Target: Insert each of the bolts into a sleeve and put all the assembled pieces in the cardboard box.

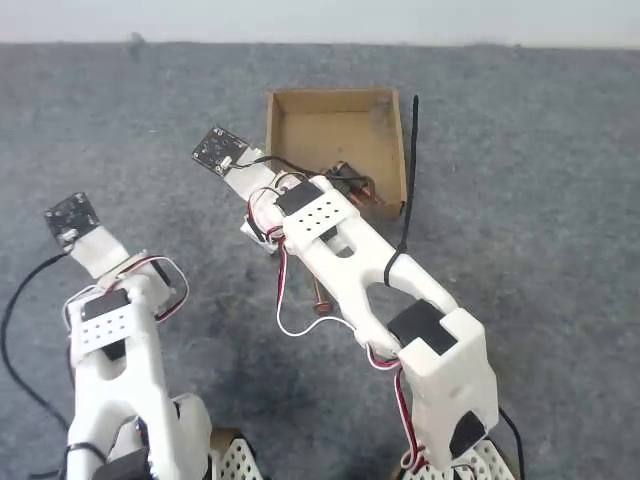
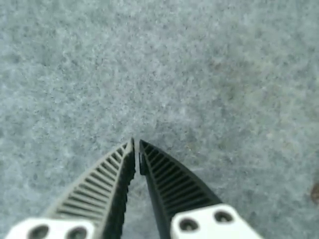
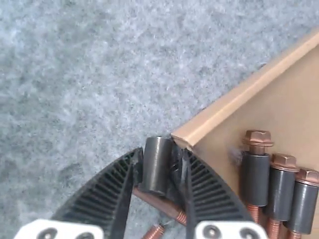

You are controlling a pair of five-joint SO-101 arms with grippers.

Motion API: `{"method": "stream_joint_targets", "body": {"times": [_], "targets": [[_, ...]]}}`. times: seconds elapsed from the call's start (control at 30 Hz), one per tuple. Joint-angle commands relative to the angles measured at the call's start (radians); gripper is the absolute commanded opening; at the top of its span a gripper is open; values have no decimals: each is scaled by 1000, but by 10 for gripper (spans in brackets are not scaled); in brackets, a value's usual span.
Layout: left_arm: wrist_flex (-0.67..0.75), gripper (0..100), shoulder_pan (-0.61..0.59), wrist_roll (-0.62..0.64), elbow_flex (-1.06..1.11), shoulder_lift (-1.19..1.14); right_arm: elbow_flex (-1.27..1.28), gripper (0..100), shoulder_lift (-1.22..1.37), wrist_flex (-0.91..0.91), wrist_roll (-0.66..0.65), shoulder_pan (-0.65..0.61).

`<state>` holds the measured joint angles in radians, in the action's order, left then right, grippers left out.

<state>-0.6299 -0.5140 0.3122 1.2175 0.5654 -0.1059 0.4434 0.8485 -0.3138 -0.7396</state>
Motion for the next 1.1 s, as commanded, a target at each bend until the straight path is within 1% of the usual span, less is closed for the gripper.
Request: {"method": "stream_joint_targets", "body": {"times": [0.0,0.13,0.3,0.6,0.77,0.83,0.93,1.07], "targets": [[-2,11,0,9,-53,6,-9,105,-1,-18,6,21],[-2,11,0,11,-51,8,-15,105,77,-64,2,22],[-2,11,17,11,-51,5,-71,105,117,-13,2,-1],[-2,11,17,11,-51,5,-94,104,165,-5,2,-5],[-2,11,17,11,-51,3,-221,103,246,91,3,-13],[-2,11,17,11,-51,3,-262,76,271,122,5,-13],[-2,11,17,11,-51,3,-301,2,283,156,8,-12],[-2,11,17,11,-51,3,-307,6,278,179,8,-12]]}}
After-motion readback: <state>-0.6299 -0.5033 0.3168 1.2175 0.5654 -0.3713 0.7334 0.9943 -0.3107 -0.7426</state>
